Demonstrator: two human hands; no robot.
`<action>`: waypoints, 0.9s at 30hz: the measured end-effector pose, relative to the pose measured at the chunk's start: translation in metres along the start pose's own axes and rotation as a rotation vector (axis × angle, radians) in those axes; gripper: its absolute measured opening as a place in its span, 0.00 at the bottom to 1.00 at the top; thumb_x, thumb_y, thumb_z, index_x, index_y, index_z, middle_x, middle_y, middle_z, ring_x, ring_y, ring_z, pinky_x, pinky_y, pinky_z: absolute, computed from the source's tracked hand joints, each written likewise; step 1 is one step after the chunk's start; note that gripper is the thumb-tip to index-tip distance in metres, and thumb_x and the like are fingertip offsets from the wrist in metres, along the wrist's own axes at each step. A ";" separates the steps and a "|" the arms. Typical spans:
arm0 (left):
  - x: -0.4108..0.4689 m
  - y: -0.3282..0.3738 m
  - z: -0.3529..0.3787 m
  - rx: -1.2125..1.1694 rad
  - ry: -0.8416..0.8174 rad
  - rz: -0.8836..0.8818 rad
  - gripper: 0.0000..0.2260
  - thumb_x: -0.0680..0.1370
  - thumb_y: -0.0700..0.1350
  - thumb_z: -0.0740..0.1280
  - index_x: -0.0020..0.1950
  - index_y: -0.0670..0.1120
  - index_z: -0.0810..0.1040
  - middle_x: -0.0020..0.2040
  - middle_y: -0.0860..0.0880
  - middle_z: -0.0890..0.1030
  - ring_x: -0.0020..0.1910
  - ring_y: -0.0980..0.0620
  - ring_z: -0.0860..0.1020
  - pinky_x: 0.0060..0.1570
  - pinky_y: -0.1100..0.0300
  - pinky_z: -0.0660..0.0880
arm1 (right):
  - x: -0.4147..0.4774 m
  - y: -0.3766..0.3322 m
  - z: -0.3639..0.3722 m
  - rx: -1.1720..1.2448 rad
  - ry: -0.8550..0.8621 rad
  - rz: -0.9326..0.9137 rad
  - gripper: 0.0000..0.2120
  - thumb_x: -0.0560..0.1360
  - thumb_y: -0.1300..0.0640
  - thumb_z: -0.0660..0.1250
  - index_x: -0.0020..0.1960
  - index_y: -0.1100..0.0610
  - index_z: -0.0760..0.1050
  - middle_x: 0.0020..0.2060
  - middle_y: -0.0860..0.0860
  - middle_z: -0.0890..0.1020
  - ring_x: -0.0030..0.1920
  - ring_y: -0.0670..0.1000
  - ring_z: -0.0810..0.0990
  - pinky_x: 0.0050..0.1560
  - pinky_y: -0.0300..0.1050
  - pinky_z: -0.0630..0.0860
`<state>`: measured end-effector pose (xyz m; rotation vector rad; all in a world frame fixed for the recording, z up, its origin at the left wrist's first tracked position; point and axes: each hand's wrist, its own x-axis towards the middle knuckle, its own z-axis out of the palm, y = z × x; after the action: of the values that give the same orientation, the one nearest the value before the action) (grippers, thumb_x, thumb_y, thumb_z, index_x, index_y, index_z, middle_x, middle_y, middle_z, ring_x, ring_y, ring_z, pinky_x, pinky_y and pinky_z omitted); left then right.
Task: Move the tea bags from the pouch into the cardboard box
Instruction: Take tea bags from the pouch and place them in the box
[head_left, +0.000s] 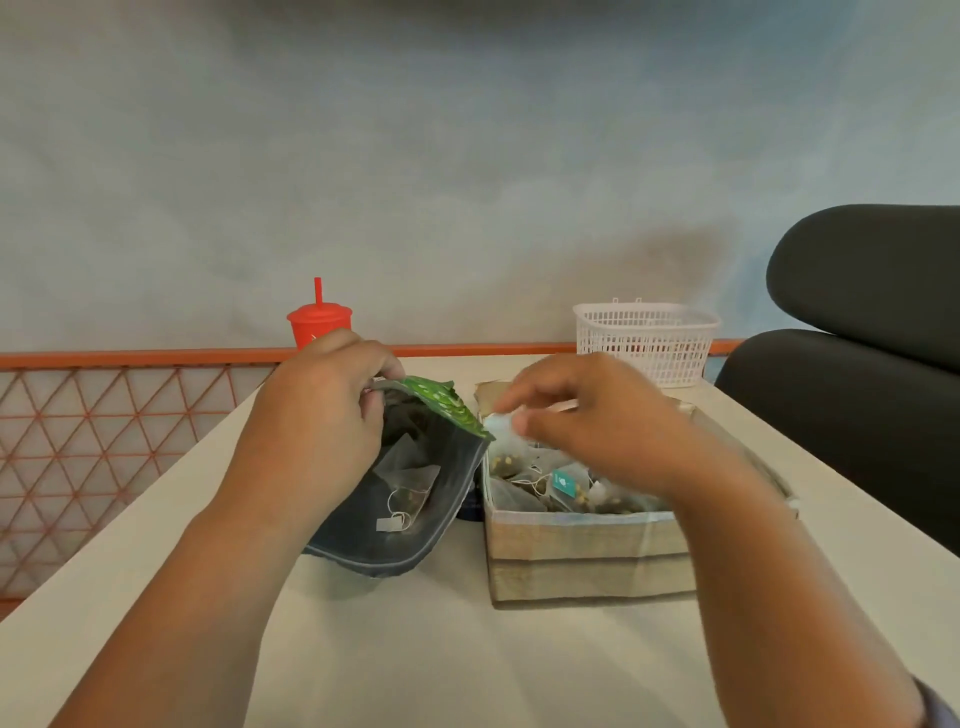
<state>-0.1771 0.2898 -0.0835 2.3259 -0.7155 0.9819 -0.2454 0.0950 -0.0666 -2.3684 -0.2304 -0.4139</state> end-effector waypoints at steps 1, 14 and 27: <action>0.000 0.000 -0.001 0.001 0.010 0.008 0.11 0.69 0.29 0.68 0.44 0.44 0.81 0.42 0.52 0.74 0.39 0.50 0.74 0.38 0.61 0.68 | 0.000 -0.008 0.009 -0.022 -0.060 -0.043 0.08 0.74 0.56 0.67 0.46 0.44 0.81 0.52 0.41 0.79 0.49 0.38 0.76 0.53 0.37 0.72; -0.001 0.020 -0.014 -0.036 -0.040 -0.004 0.08 0.69 0.39 0.72 0.35 0.50 0.78 0.34 0.57 0.73 0.32 0.59 0.70 0.31 0.69 0.61 | 0.006 -0.017 0.040 -0.273 -0.087 -0.142 0.24 0.78 0.65 0.57 0.72 0.53 0.62 0.72 0.47 0.64 0.69 0.50 0.64 0.67 0.41 0.62; -0.018 0.011 0.042 0.241 -0.682 -0.055 0.22 0.79 0.44 0.59 0.71 0.56 0.60 0.67 0.53 0.70 0.64 0.51 0.71 0.61 0.63 0.65 | 0.007 -0.016 0.042 -0.226 -0.091 -0.156 0.24 0.78 0.66 0.55 0.72 0.53 0.62 0.72 0.46 0.63 0.71 0.47 0.61 0.68 0.35 0.56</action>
<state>-0.1747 0.2597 -0.1200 2.9028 -0.8061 0.2316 -0.2335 0.1356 -0.0838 -2.6036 -0.4336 -0.4251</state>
